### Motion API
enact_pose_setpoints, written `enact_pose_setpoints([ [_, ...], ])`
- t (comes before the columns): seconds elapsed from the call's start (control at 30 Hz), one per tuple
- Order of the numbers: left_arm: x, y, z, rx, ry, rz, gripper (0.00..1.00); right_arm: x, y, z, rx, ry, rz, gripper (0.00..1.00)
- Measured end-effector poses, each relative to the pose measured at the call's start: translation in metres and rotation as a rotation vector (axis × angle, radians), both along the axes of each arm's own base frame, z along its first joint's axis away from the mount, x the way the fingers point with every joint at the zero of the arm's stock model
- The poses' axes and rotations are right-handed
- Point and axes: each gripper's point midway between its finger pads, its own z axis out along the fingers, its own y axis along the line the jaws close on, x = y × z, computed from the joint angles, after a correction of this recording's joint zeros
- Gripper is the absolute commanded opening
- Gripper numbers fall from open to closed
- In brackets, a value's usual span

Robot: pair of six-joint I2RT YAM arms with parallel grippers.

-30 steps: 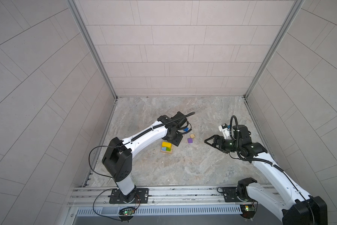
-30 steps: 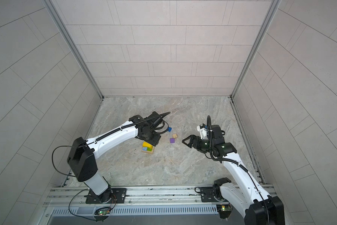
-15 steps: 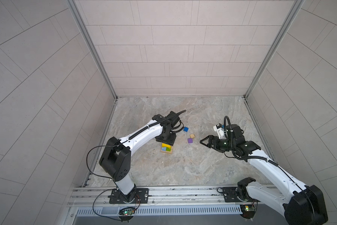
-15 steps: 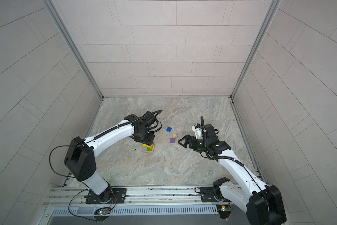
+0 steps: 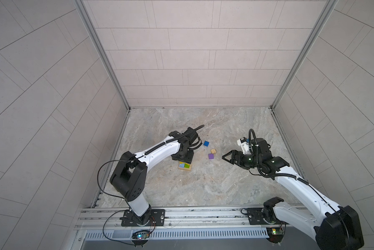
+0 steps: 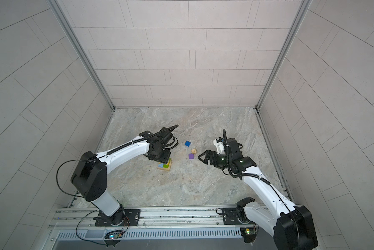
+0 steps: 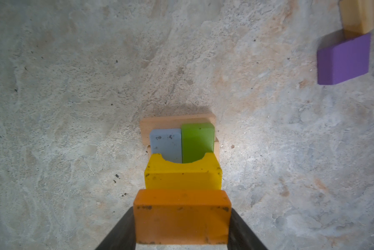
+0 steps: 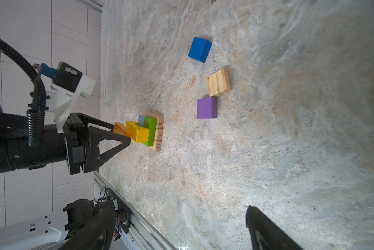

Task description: Build the wood block tower

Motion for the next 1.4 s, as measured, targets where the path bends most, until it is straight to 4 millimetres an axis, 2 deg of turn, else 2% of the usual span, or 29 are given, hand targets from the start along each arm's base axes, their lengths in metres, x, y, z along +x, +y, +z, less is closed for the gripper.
enact_pose_setpoints([
  [0.37,0.0077,-0.0032,-0.0005,-0.023,-0.035,0.005,0.57,-0.0004,-0.0004,-0.0007,-0.003,0.003,-0.001,0.95],
  [1.4,0.0026,-0.0011,-0.0029,-0.037,-0.039,0.015,0.56,-0.0001,-0.0003,-0.0037,-0.010,0.011,-0.002,0.95],
])
